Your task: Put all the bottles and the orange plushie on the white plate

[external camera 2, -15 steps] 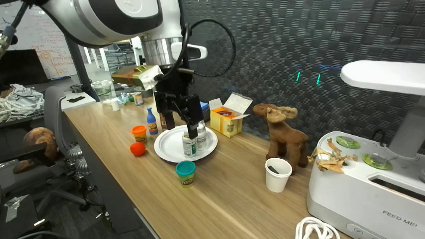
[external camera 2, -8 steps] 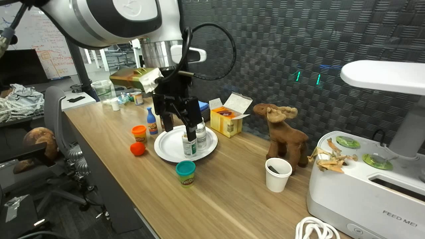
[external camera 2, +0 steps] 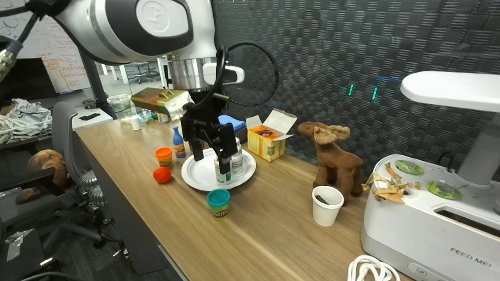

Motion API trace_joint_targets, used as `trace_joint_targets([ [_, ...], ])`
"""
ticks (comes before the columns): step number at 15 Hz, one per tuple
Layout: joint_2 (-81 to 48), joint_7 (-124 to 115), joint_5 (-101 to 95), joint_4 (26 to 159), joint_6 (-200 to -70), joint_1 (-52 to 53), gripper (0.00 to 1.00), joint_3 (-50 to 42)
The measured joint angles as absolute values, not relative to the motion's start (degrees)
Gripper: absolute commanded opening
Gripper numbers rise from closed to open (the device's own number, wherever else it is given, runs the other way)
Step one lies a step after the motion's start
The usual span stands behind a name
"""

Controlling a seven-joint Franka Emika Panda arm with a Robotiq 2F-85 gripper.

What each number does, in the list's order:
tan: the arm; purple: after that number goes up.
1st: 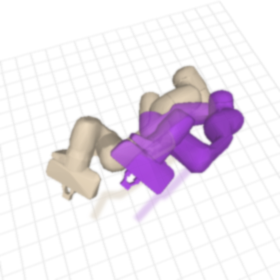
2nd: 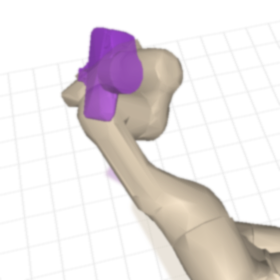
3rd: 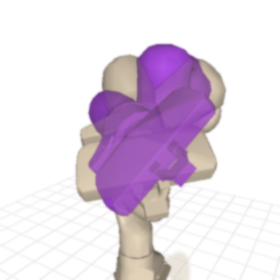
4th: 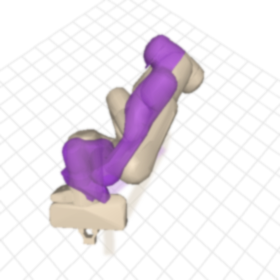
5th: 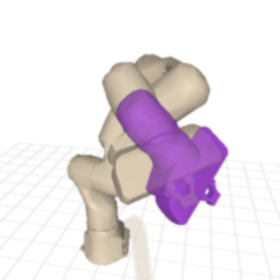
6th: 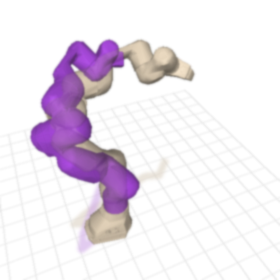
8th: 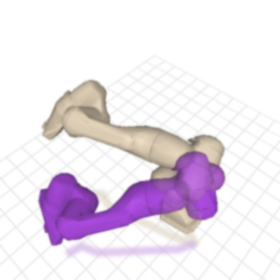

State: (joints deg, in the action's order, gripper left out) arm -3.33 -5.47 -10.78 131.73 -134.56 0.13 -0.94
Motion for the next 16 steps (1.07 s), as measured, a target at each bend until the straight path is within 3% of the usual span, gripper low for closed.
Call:
trace_joint_targets([
  [12,-10.50,-4.97,-7.35,132.43,-138.15,-2.20,0.99,-2.44],
  [13,-11.17,-4.62,-6.57,132.43,-138.34,-2.27,0.75,-2.44],
  [15,-12.19,-3.86,-5.03,132.40,-138.78,-2.28,0.71,-2.44],
  [16,-12.46,-3.75,-4.67,132.40,-138.97,-2.28,0.61,-2.43],
])
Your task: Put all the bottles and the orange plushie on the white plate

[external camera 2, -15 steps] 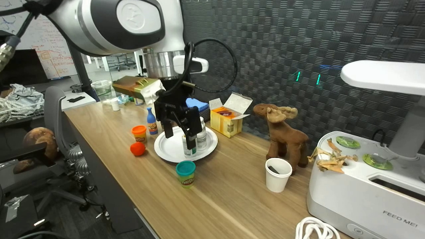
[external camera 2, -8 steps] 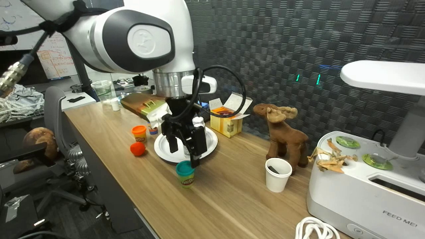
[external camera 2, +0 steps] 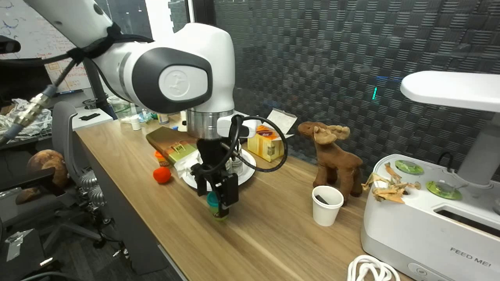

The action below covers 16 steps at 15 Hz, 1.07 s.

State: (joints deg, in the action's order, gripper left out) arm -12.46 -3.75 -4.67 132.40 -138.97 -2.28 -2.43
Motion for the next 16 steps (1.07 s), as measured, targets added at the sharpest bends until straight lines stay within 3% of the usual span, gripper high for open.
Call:
trace_joint_targets([
  [4,-12.54,-4.09,-4.55,132.41,-141.02,-2.28,0.31,-2.49],
  [5,-12.49,-4.29,-4.55,132.42,-141.71,-2.28,0.28,-2.53],
  [16,-4.67,-19.87,-13.63,137.20,-141.80,1.42,0.28,-2.77],
])
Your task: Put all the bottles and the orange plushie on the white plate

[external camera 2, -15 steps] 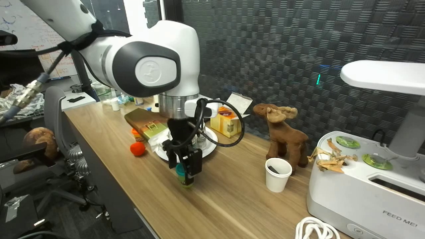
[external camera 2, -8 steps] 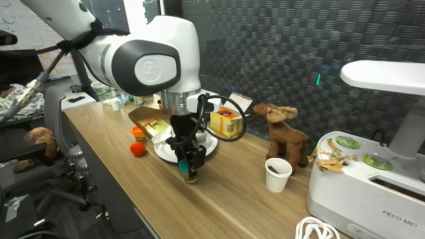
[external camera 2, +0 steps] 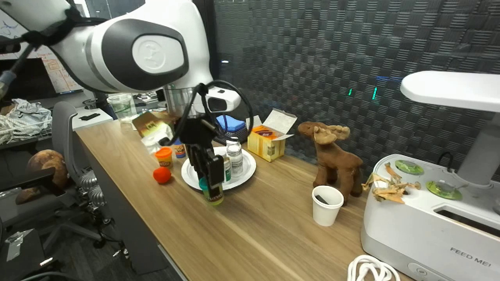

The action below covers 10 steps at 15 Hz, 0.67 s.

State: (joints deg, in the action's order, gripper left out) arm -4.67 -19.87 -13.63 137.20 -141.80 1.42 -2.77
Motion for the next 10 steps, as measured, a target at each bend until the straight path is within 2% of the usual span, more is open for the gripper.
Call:
trace_joint_targets([
  [4,-0.40,-23.10,-15.75,139.26,-139.31,3.45,0.28,0.11],
  [10,-2.44,-20.69,-13.81,138.65,-141.69,4.57,0.28,3.32],
])
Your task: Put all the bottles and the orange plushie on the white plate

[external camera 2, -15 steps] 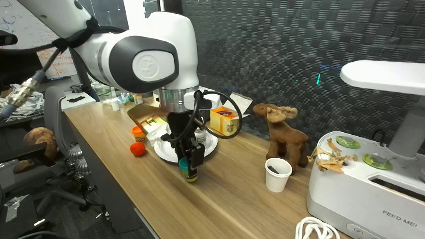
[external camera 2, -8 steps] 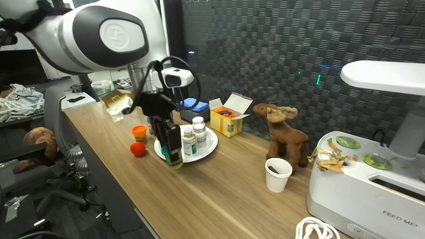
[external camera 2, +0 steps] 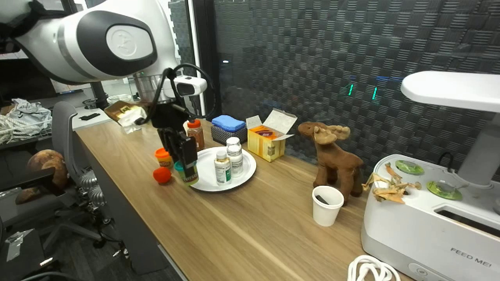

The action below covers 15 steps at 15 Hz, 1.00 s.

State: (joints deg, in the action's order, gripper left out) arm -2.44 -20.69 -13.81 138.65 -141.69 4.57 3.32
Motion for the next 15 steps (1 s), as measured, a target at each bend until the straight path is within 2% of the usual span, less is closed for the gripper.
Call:
trace_joint_targets([
  [15,-11.53,-14.43,-5.25,131.94,-146.87,5.31,0.28,4.16],
])
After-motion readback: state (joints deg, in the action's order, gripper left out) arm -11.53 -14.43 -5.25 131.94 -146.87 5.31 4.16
